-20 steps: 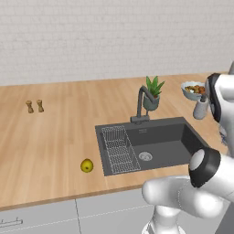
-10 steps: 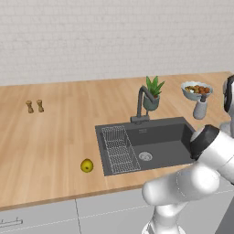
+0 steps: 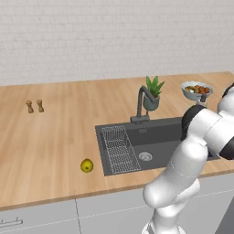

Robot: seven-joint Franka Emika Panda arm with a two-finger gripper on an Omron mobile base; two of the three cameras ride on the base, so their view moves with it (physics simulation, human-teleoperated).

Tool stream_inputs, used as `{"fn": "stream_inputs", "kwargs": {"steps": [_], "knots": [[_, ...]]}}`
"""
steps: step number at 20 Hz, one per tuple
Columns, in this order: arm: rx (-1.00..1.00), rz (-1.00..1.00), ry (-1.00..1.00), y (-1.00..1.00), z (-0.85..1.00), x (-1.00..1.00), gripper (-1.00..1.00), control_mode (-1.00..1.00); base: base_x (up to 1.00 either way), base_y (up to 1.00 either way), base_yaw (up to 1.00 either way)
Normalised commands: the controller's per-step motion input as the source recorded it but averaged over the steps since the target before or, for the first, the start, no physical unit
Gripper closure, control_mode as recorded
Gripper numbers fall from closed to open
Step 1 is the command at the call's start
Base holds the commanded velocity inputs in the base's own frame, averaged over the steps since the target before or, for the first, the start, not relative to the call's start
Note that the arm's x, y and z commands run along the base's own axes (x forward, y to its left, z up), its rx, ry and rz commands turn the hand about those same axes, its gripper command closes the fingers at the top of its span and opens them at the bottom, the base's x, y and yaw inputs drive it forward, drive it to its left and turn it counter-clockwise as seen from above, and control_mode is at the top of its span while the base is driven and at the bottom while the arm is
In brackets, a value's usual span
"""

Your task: Put the colander in the sink, put the pear in the colander, and turn on the sink faucet and pour water over the colander.

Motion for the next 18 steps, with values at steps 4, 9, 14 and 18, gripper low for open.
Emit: {"fn": "stream_inputs", "kwargs": {"steps": [4, 9, 14, 18], "knots": [[0.00, -0.14, 0.00, -0.24, -0.45, 0.09, -1.00, -1.00, 0.00, 0.00, 0.00], [0.02, -0.08, 0.00, -0.22, -0.24, 0.00, -1.00, -1.00, 0.00, 0.00, 0.00], [0.04, -0.06, 0.00, -0.13, -0.12, 0.02, -1.00, -1.00, 0.00, 0.00, 0.00], [0.04, -0.09, 0.00, -0.05, -0.11, 0.08, -1.00, -1.00, 0.00, 0.00, 0.00]]}}
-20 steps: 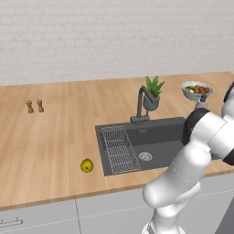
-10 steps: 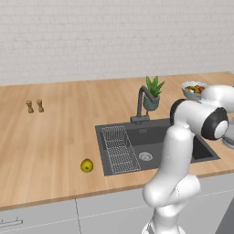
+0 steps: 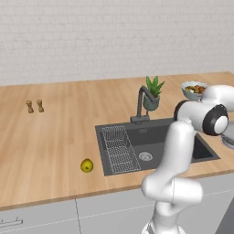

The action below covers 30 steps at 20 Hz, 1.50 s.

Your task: Put the colander in the sink, put the pear in the colander, and turn on the sink faucet and pour water over the colander.

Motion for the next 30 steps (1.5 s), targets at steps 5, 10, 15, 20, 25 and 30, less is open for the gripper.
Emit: {"fn": "stream_inputs", "kwargs": {"steps": [5, 10, 15, 20, 25, 30], "knots": [[0.02, -0.11, 0.00, 0.00, -0.15, 0.17, -1.00, -1.00, 0.00, 0.00, 0.00], [0.00, -0.08, 0.00, 0.00, -0.38, 0.13, -1.00, -1.00, 0.00, 0.00, 0.00], [0.00, -0.08, 0.00, 0.03, -0.46, 0.17, -1.00, -1.00, 0.00, 0.00, 0.00], [0.00, -0.06, 0.00, 0.06, -0.38, 0.22, -1.00, -1.00, 0.00, 0.00, 0.00], [0.00, -0.02, 0.00, 0.02, -0.11, 0.03, -1.00, -1.00, 0.00, 0.00, 0.00], [0.00, 0.00, 0.00, 0.00, -0.06, 0.00, -1.00, -1.00, 0.00, 0.00, 0.00]]}}
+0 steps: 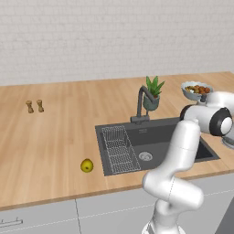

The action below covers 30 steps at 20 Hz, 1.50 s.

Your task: Put the colander in the sink, put the pear in the colander, and turn on the sink faucet and pour water over the colander.

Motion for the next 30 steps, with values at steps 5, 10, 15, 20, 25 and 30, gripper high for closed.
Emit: {"fn": "stream_inputs", "kwargs": {"steps": [5, 10, 15, 20, 25, 30], "knots": [[0.05, 0.00, 0.00, 0.00, -0.16, -0.01, -1.00, -1.00, 0.00, 0.00, 0.00], [0.04, -0.03, -0.04, 0.00, -0.06, 0.00, -1.00, -1.00, 0.00, 0.00, 0.00], [0.01, -0.02, -0.01, 0.00, -0.02, 0.00, 1.00, -1.00, 0.00, 0.00, 0.00], [0.00, 0.00, -0.01, 0.00, 0.00, 0.00, 1.00, -1.00, 0.00, 0.00, 0.00], [0.00, 0.00, 0.00, 0.00, 0.01, -0.09, 1.00, -1.00, 0.00, 0.00, 0.00], [0.01, 0.09, -0.15, 0.00, 0.31, -0.82, 1.00, -1.00, 0.00, 0.00, 0.00]]}}
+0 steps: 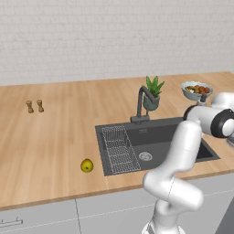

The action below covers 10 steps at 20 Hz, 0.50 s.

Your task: Put the colander in the sink, put the pear in the colander, and turn on the sink faucet and pour water over the colander.

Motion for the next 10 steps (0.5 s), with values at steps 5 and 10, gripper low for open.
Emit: {"fn": "stream_inputs", "kwargs": {"steps": [5, 10], "knots": [[0.01, 0.19, -0.23, 0.07, 0.52, -0.95, 1.00, -1.00, 0.00, 0.00, 0.00], [0.09, 0.13, -0.09, 0.00, 0.34, -0.15, 1.00, -1.00, 0.00, 0.00, 0.00]]}}
